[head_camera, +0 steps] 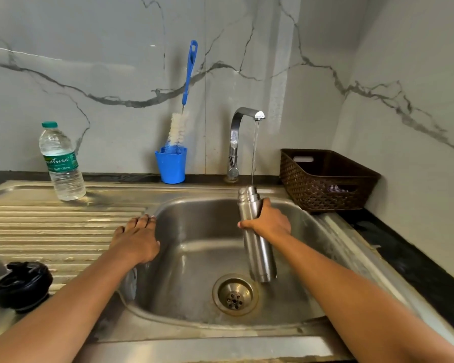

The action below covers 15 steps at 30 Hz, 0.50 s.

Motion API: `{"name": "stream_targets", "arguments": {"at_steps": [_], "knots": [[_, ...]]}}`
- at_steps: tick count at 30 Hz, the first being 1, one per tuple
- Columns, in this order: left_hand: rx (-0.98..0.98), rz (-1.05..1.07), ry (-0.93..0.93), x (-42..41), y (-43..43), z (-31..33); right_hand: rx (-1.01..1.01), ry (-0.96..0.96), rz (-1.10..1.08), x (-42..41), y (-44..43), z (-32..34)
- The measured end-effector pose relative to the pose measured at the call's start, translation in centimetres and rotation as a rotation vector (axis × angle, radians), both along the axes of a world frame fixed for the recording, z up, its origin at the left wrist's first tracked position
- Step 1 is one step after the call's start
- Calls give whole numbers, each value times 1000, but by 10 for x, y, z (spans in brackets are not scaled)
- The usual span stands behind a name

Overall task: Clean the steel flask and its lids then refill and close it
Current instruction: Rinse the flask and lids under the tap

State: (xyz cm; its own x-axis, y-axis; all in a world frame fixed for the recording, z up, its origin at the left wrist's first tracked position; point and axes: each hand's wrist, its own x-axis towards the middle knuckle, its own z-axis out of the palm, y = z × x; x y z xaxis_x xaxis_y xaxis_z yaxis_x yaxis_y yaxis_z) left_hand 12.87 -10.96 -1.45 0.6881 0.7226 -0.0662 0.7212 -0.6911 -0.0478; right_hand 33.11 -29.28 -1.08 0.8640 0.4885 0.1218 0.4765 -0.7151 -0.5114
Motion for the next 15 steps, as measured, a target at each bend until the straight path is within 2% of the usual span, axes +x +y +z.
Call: {"name": "stream_targets", "arguments": {"at_steps": [2,4,5,8,10,13,15], "knots": [[22,-17,-3,-2,3,1,166,-41,-13,4,-1,15],[42,-24,5,-2,2,2,322,-2,-19,6,-3,25],[50,-30,9,-2,1,3,315,36,-15,6,-4,24],[57,-36,2,-3,1,3,91,76,-4,4,-5,6],[51,-35,-8,-4,2,3,123,38,-22,5,-6,10],[49,-39,-16,-3,3,2,312,-10,-32,8,-5,21],[46,-38,-26,-3,3,2,193,24,-6,3,-4,11]]}}
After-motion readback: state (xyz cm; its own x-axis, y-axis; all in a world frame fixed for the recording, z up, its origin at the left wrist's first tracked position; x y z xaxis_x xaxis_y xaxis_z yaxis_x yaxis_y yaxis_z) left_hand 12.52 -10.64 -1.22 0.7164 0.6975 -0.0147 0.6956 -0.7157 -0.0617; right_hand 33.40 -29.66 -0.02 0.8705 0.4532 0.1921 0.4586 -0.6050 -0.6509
